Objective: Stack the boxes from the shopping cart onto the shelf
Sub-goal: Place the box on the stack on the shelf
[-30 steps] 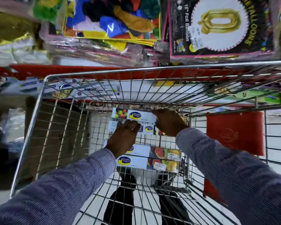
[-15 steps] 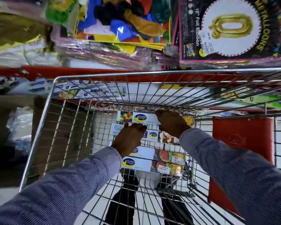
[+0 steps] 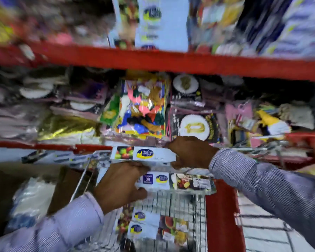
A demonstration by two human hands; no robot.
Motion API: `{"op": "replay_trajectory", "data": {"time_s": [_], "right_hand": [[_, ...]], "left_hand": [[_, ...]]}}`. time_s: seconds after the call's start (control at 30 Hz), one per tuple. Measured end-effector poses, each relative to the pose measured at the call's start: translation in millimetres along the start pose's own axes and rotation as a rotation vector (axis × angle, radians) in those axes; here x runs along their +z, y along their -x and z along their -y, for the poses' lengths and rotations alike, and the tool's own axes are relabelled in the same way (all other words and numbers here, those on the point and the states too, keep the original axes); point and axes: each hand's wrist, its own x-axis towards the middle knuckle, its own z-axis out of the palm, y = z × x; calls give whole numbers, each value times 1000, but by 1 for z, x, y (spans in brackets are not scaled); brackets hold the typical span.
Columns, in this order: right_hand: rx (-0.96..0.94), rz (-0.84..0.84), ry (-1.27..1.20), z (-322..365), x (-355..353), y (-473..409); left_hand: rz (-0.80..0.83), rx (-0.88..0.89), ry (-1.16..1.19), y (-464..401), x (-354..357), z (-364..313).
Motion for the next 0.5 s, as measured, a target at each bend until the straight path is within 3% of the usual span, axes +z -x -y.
{"op": "replay_trajectory", "data": {"time_s": [0.27,0.5], "right_hand": [[6,-194,74,2,-200,75],[61,-350,82,-14,-286,102]], "left_hand": [[-264,37,-81,7,-161,-42],[-382,53,-112,-14,-245,-57]]}}
